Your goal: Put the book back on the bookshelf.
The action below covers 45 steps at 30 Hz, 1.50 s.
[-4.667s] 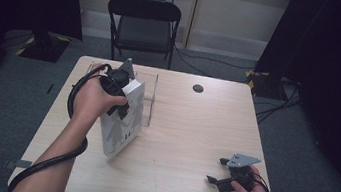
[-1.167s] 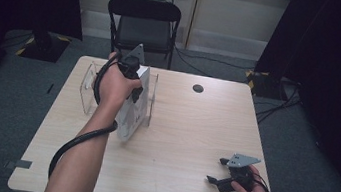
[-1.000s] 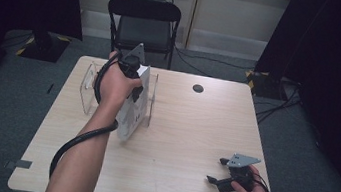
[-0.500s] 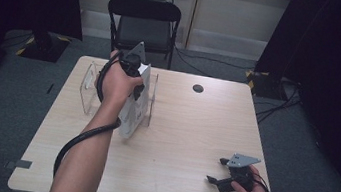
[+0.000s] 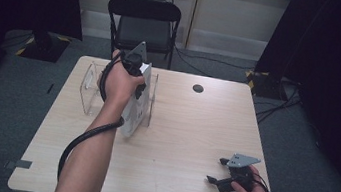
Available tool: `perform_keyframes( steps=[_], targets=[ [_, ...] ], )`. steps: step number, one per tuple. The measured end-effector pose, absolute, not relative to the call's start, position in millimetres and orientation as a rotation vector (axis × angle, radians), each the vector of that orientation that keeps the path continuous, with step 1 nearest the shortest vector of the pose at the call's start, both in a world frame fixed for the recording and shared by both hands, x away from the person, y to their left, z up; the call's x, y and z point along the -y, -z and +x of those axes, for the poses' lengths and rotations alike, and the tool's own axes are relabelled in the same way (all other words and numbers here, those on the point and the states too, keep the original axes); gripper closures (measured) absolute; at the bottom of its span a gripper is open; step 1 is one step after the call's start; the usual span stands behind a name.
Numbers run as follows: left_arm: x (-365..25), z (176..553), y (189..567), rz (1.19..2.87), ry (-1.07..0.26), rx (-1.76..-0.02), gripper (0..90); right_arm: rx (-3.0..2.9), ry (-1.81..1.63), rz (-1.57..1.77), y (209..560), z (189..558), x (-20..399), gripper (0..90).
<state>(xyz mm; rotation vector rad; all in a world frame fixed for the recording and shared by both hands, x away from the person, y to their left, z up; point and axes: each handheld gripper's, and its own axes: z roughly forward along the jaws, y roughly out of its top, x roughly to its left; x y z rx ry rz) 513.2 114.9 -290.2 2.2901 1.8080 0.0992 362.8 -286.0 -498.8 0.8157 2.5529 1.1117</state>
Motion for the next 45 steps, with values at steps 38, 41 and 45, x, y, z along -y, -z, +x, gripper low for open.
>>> perform_keyframes(
  steps=[38,41,45],
  targets=[
    [-107,528,304,2.244,-0.13,-1.871,53.1,-2.554,-1.112,0.814,499,363,286,12.7],
    [-106,529,303,2.25,-0.131,-1.862,53.1,-2.555,-1.11,0.811,499,363,286,12.7],
    [-103,530,303,2.228,-0.152,-1.87,53.1,-2.555,-1.111,0.811,499,363,286,12.7]
  ],
)
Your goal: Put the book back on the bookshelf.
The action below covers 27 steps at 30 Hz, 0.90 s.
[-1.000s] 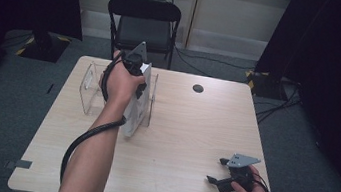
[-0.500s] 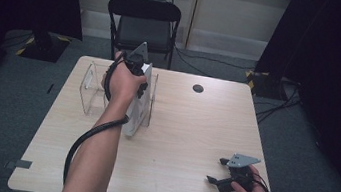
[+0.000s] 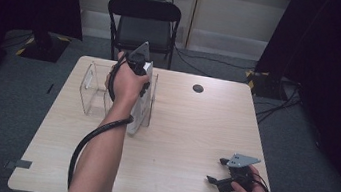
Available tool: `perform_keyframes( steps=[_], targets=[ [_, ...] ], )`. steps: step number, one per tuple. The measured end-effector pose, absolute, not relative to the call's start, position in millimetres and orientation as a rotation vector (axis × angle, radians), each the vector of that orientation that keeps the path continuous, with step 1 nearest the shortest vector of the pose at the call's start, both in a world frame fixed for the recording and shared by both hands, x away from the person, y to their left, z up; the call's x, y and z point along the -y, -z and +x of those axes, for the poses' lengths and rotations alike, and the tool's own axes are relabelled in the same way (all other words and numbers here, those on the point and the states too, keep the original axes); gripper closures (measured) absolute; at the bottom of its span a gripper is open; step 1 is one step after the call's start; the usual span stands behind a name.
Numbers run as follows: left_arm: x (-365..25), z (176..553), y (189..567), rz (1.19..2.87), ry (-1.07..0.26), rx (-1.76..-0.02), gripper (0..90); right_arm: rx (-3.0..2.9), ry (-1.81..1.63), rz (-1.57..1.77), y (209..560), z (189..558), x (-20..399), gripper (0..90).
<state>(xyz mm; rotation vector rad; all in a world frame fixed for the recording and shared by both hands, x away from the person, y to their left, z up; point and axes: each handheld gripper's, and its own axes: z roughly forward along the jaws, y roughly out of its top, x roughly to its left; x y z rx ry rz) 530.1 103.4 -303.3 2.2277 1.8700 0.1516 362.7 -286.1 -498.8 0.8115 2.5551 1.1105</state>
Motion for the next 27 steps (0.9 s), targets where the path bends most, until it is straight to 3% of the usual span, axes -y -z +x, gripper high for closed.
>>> perform_keyframes(
  steps=[27],
  targets=[
    [-100.5,537.9,304.2,2.196,-0.184,-1.89,53.1,-2.557,-1.111,0.807,498.8,362.7,286.1,12.7]
  ],
)
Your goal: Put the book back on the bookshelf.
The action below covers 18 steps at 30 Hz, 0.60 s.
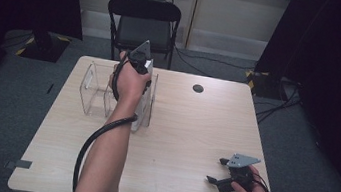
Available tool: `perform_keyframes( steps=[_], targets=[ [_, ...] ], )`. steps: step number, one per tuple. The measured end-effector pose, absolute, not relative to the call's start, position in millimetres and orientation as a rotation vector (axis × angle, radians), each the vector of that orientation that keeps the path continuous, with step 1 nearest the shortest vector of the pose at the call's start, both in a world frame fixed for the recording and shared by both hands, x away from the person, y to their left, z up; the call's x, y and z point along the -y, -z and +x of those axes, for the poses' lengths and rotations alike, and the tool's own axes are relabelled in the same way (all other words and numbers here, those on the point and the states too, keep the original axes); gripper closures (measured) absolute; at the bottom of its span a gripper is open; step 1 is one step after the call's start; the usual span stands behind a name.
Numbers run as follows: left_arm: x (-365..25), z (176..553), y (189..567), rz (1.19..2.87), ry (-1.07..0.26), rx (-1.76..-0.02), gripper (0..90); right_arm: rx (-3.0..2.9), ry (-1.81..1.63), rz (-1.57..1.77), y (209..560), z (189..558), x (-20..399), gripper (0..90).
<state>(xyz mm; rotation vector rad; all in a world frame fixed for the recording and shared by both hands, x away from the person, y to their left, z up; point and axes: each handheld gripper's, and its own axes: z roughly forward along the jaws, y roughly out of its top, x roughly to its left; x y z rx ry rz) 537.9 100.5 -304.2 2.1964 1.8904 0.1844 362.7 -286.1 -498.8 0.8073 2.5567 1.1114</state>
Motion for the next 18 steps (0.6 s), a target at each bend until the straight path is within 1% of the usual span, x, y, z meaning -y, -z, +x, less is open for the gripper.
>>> perform_keyframes(
  steps=[8,13,18],
  targets=[
    [-97.3,541.2,302.7,2.186,-0.202,-1.895,53.1,-2.558,-1.112,0.806,498.8,362.6,286.0,12.7],
    [-97.1,543.1,299.8,2.185,-0.192,-1.892,53.1,-2.559,-1.112,0.805,498.7,362.6,286.0,12.7],
    [-97.3,544.8,299.5,2.175,-0.217,-1.897,53.1,-2.561,-1.112,0.805,498.7,362.4,286.0,12.8]
  ],
)
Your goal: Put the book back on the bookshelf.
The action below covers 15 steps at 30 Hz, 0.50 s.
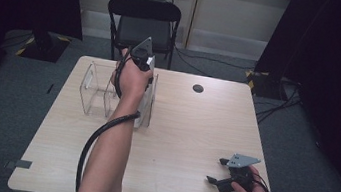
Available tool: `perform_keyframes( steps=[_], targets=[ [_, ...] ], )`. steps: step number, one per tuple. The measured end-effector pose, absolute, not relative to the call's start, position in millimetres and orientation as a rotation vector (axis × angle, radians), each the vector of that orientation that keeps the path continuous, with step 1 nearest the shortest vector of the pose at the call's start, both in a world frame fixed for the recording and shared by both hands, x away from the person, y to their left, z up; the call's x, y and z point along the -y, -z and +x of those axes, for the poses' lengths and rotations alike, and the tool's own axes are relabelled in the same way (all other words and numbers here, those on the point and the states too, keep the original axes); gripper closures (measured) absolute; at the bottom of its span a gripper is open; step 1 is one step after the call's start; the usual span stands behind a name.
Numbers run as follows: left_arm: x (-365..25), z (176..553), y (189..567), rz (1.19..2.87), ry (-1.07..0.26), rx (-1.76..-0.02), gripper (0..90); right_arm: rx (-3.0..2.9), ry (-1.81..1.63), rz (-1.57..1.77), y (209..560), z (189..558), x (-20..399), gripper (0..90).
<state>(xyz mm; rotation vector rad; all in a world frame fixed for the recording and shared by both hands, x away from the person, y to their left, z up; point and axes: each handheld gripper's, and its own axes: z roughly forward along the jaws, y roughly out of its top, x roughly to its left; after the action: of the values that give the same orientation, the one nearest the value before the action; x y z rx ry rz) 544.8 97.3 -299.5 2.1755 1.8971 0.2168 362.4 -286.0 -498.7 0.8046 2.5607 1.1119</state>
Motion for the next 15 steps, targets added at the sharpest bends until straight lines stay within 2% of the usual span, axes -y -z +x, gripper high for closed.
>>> perform_keyframes(
  steps=[15],
  targets=[
    [-99.2,550.0,300.6,2.163,-0.203,-1.914,53.1,-2.562,-1.112,0.807,498.7,362.3,286.0,12.7]
  ],
)
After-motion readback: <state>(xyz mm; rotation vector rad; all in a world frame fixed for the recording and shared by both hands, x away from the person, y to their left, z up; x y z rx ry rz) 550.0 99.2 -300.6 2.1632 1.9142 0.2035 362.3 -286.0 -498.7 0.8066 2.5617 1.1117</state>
